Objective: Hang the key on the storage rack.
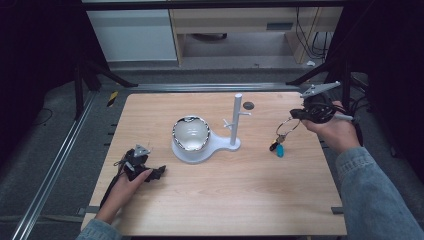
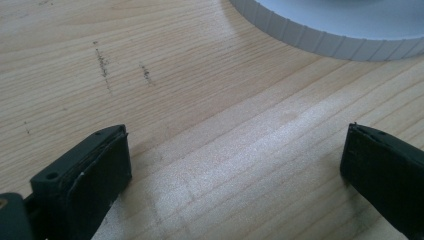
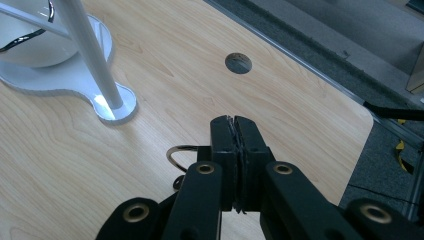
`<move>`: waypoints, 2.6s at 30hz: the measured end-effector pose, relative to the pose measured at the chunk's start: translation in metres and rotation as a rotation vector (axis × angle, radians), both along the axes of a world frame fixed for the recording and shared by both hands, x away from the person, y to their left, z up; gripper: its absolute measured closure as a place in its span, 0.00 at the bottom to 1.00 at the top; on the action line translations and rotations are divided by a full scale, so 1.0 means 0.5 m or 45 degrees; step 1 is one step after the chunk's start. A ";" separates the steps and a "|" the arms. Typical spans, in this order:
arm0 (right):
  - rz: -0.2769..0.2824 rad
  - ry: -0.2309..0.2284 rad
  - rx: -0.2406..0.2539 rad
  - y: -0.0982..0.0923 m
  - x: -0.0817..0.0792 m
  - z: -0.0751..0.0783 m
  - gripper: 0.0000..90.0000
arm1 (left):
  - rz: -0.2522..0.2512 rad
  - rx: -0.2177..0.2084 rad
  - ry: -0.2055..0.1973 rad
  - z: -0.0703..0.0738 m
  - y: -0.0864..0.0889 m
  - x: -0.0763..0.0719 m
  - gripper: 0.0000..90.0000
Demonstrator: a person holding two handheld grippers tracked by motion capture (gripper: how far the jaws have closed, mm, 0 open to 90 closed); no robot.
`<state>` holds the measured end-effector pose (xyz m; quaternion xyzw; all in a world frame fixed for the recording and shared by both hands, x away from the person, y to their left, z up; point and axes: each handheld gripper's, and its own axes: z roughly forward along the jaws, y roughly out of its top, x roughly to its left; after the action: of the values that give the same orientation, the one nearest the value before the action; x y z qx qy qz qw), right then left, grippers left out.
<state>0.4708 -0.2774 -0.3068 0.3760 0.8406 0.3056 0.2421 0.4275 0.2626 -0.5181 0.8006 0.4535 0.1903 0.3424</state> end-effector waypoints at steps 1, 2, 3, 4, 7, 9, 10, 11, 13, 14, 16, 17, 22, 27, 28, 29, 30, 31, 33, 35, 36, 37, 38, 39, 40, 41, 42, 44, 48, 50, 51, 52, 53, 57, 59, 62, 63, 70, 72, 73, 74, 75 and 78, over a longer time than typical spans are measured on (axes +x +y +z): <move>0.005 -0.006 0.001 0.001 0.001 0.002 0.99 | 0.000 0.000 0.000 0.000 0.000 0.000 0.00; 0.005 -0.006 0.001 0.001 0.001 0.002 0.99 | 0.000 0.000 0.000 0.000 0.000 0.000 0.00; 0.007 -0.005 0.004 0.004 0.000 0.007 0.99 | 0.000 0.000 0.000 0.000 0.000 0.000 0.00; 0.007 -0.007 0.006 0.005 0.000 0.009 0.99 | 0.000 0.000 0.000 0.000 0.000 0.000 0.00; 0.012 -0.012 0.007 0.007 0.000 0.014 0.99 | 0.000 0.000 0.000 0.000 0.000 0.000 0.00; 0.014 -0.015 0.005 0.009 0.000 0.019 0.99 | 0.000 0.000 0.000 0.000 0.000 0.000 0.00; 0.016 -0.019 0.007 0.011 0.000 0.021 0.99 | 0.000 0.000 0.000 0.000 0.000 0.000 0.00; 0.019 -0.022 0.008 0.013 -0.001 0.026 0.99 | 0.000 0.000 0.000 0.000 0.000 0.000 0.00; 0.024 -0.028 0.012 0.015 -0.001 0.030 0.99 | 0.000 0.000 0.000 0.000 0.000 0.000 0.00; 0.024 -0.031 0.012 0.016 -0.002 0.032 0.99 | 0.000 0.000 0.000 0.000 0.000 0.000 0.00; 0.030 -0.033 0.010 0.019 -0.002 0.036 0.99 | 0.000 0.000 0.000 0.000 0.000 0.000 0.00; 0.031 -0.034 0.006 0.020 -0.002 0.038 0.99 | 0.000 0.000 0.000 0.000 0.000 0.000 0.00; 0.046 -0.047 0.009 0.026 -0.005 0.049 0.99 | 0.000 0.000 0.000 0.000 0.000 0.000 0.00; 0.061 -0.057 0.008 0.035 -0.006 0.057 0.99 | 0.000 0.000 0.000 0.000 0.000 0.000 0.00; 0.064 -0.058 0.007 0.037 -0.006 0.058 0.99 | 0.000 0.000 0.000 0.000 0.000 0.000 0.00; 0.064 -0.058 0.007 0.037 -0.006 0.058 0.99 | 0.000 0.000 0.000 0.000 0.000 0.000 0.00; 0.071 -0.061 0.007 0.042 -0.006 0.061 0.99 | 0.000 0.000 0.000 0.000 0.000 0.000 0.00; 0.075 -0.064 0.010 0.045 -0.006 0.063 0.99 | 0.000 0.000 0.000 0.000 0.000 0.000 0.00; 0.079 -0.064 0.007 0.047 -0.006 0.064 0.99 | 0.000 0.000 -0.001 0.000 0.000 0.000 0.00; 0.088 -0.067 0.005 0.054 -0.006 0.067 0.99 | 0.000 0.000 -0.001 0.000 0.000 0.000 0.00; 0.090 -0.066 0.006 0.056 -0.005 0.067 0.99 | 0.000 0.000 0.000 0.000 0.000 0.000 0.00; 0.093 -0.069 0.005 0.059 -0.005 0.068 0.99 | 0.000 0.001 0.000 0.000 0.000 0.000 0.00; 0.095 -0.069 0.007 0.061 -0.005 0.068 0.99 | 0.000 0.001 0.000 0.000 0.000 0.000 0.00; 0.099 -0.068 0.004 0.063 -0.005 0.068 0.99 | 0.000 0.001 0.000 0.000 0.000 0.000 0.00; 0.099 -0.068 0.004 0.063 -0.005 0.068 0.99 | 0.000 0.001 0.000 0.000 0.000 0.000 0.00; 0.099 -0.068 0.001 0.065 -0.004 0.068 0.99 | 0.000 0.001 0.000 0.000 0.000 0.000 0.00; 0.104 -0.070 0.001 0.067 -0.004 0.068 0.99 | -0.001 0.001 0.000 0.000 0.000 0.000 0.00; 0.104 -0.073 0.000 0.070 -0.003 0.068 0.99 | -0.001 0.002 0.000 0.000 0.000 0.000 0.00; 0.108 -0.073 0.013 0.074 0.000 0.070 0.99 | 0.003 -0.003 -0.002 0.000 0.000 0.000 0.00; 0.111 -0.078 0.016 0.077 0.000 0.074 0.99 | 0.003 -0.004 -0.003 0.000 -0.001 0.000 0.00; 0.115 -0.077 0.020 0.078 0.001 0.076 0.99 | 0.003 -0.004 -0.003 0.000 0.000 0.000 0.00; 0.117 -0.076 0.029 0.080 0.000 0.079 0.99 | 0.003 -0.004 -0.003 0.000 -0.001 0.000 0.00; 0.121 -0.078 0.035 0.082 0.000 0.082 0.99 | 0.003 -0.004 -0.003 0.000 -0.001 0.000 0.00; 0.130 -0.087 0.041 0.087 0.001 0.088 0.99 | 0.003 -0.004 -0.002 0.000 -0.001 0.000 0.00; 0.138 -0.092 0.055 0.092 0.001 0.094 0.99 | 0.003 -0.004 -0.002 0.000 -0.001 0.000 0.00; 0.148 -0.095 0.061 0.098 0.000 0.097 0.99 | 0.003 -0.004 -0.002 0.000 -0.001 0.000 0.00; 0.151 -0.095 0.063 0.101 0.000 0.099 0.99 | 0.003 -0.004 -0.002 0.000 -0.001 0.000 0.00; 0.169 -0.098 0.071 0.113 -0.002 0.102 0.99 | 0.003 -0.004 -0.002 0.000 -0.001 0.000 0.00; 0.170 -0.101 0.069 0.115 -0.003 0.103 0.99 | 0.004 -0.005 -0.002 0.000 -0.001 0.000 0.00; 0.179 -0.102 0.069 0.118 -0.004 0.104 0.99 | 0.003 -0.004 -0.002 0.000 -0.001 0.000 0.00; 0.181 -0.101 0.069 0.119 -0.005 0.105 0.99 | 0.004 -0.004 -0.003 0.000 -0.001 0.000 0.00; 0.186 -0.101 0.070 0.121 -0.006 0.106 0.99 | 0.004 -0.004 -0.003 0.000 -0.001 0.000 0.00; 0.194 -0.102 0.073 0.124 -0.008 0.109 0.99 | 0.003 -0.004 -0.003 0.000 -0.001 0.000 0.00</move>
<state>0.4666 -0.2152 -0.2524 0.3052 0.8474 0.3618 0.2406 0.4275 0.2623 -0.5182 0.7993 0.4544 0.1909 0.3438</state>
